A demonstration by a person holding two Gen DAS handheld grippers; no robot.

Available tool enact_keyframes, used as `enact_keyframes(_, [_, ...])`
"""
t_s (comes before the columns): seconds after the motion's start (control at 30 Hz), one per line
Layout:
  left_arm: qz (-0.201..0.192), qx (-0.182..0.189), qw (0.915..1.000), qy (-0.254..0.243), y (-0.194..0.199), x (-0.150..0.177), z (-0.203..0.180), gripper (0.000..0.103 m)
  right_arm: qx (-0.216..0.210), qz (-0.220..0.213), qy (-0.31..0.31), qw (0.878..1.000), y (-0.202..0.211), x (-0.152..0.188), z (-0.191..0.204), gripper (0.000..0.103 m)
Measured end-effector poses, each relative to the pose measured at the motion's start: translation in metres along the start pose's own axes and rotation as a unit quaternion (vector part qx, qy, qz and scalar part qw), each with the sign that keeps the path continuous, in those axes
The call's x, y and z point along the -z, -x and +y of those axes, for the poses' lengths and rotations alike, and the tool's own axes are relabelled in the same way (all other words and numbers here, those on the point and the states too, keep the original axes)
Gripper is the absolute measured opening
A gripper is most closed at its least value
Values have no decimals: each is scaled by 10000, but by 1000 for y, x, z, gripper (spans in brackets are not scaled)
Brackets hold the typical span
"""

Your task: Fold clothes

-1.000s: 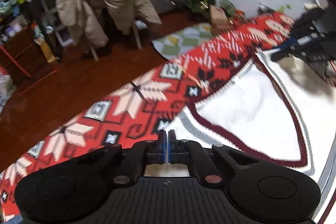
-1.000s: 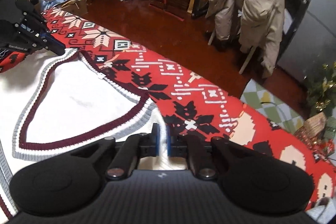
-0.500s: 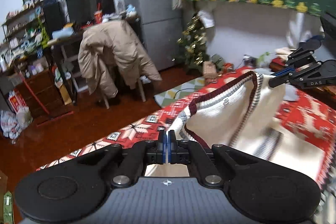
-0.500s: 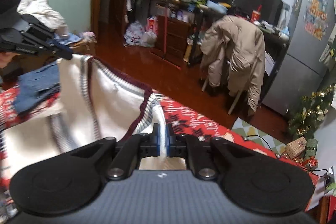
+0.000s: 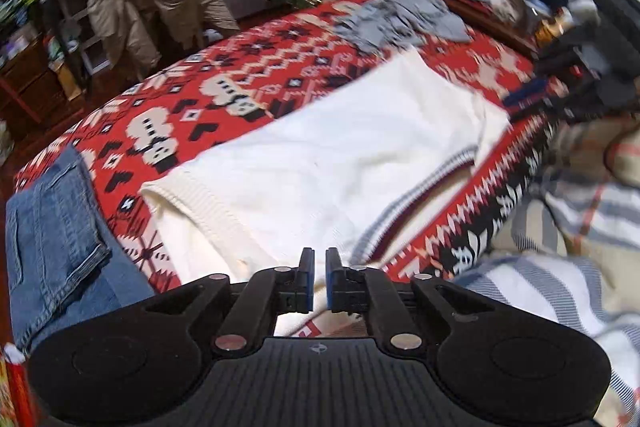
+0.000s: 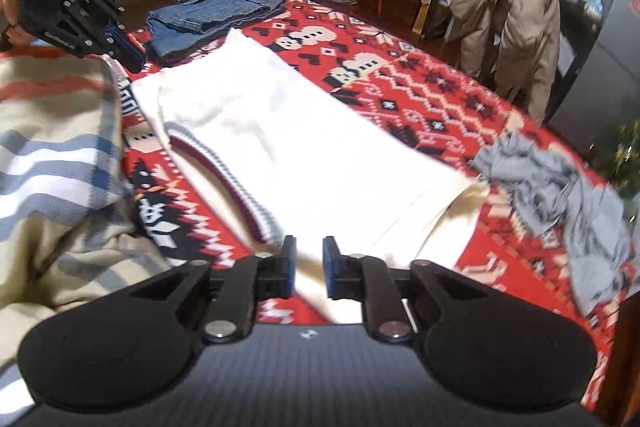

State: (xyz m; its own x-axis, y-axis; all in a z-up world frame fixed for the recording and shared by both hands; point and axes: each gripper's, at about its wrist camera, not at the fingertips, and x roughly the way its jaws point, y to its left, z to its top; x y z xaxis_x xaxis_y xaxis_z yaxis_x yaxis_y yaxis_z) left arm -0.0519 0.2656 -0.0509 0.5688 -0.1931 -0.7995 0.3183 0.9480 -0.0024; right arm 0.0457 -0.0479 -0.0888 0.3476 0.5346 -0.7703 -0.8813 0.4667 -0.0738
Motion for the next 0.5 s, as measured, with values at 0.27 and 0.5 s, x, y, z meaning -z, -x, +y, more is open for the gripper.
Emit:
enact_keyframes(0.27, [-356, -565, 9763, 2057, -27, -16, 87, 38, 649, -921, -1981, 9737, -3, -2, -78, 48])
enact_keyframes(0.5, [-298, -754, 9360, 3426, -73, -15, 148, 43, 954, -1039, -3686, 9188, -61, 13, -156, 59])
